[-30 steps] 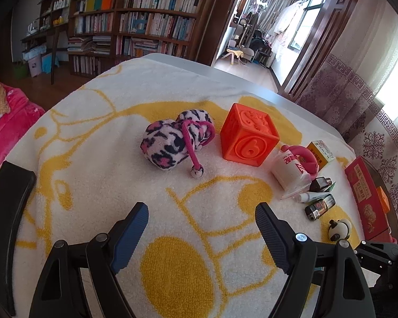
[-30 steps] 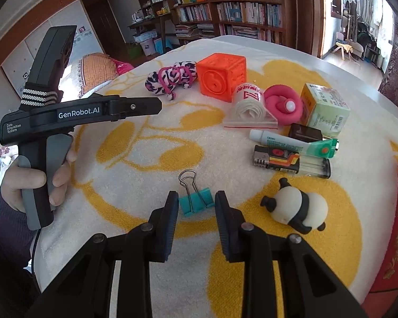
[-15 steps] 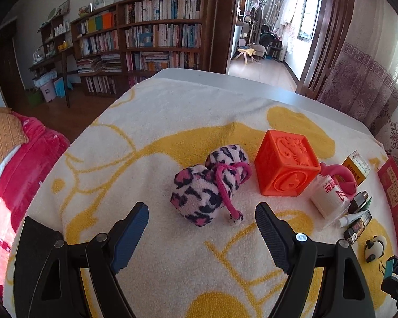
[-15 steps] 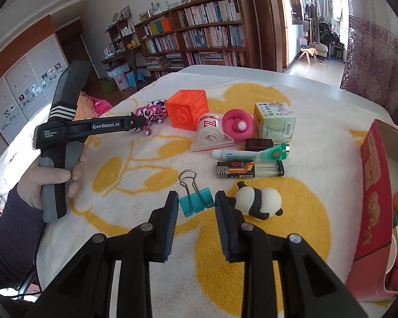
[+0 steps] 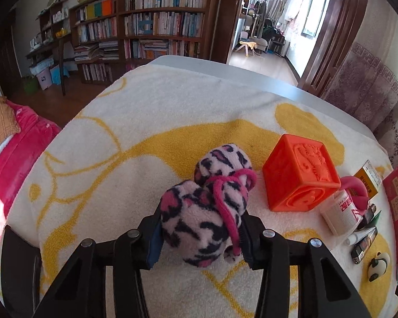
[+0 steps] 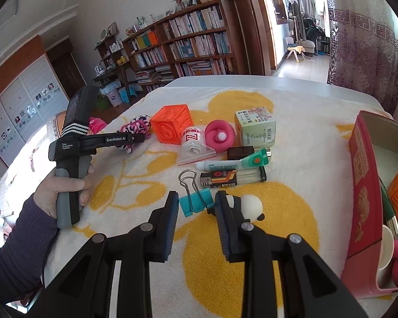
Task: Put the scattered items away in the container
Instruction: 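Grasp the teal binder clip with right tool while left tool grasps the leopard plush toy, then carry binder clip and plush toy over the red tin and open both tools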
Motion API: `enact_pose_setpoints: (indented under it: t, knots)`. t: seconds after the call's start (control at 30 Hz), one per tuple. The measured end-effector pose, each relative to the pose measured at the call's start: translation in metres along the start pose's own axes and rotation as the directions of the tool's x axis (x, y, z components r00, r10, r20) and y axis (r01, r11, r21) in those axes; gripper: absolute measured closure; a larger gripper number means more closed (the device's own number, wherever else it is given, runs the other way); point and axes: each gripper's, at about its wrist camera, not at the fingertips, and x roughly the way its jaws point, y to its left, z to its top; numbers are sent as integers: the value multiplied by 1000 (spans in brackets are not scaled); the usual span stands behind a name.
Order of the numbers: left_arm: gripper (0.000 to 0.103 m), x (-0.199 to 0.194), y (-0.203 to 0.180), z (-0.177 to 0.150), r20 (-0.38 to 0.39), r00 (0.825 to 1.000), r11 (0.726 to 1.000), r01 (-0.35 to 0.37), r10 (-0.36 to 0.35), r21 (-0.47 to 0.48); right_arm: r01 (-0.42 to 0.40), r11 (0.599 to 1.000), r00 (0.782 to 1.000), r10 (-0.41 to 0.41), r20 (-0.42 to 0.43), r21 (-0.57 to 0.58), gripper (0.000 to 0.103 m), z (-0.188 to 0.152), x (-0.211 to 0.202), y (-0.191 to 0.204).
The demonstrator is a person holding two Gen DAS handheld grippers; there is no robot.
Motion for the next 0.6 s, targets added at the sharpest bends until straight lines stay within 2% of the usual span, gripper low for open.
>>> enact_pose_setpoints:
  t: [0.23, 0.37, 0.47, 0.53, 0.6]
  knots:
    - [54, -53, -11, -4, 131, 989, 997, 74, -72, -10, 40, 994, 990, -53, 128, 100, 72, 14, -39, -29]
    - [54, -60, -34, -13, 117, 985, 992, 120, -123, 35, 101, 977, 971, -138, 198, 186, 72, 18, -64, -60]
    - [54, -67, -56, -19, 106, 982, 986, 146, -154, 77, 160, 953, 944, -224, 244, 256, 72, 19, -86, -86]
    - [54, -73, -71, -22, 100, 978, 980, 171, -181, 105, 192, 931, 925, -277, 260, 310, 72, 18, -100, -105]
    - [54, -80, -87, -22, 92, 973, 970, 200, -213, 137, 207, 907, 917, -311, 251, 366, 72, 16, -109, -126]
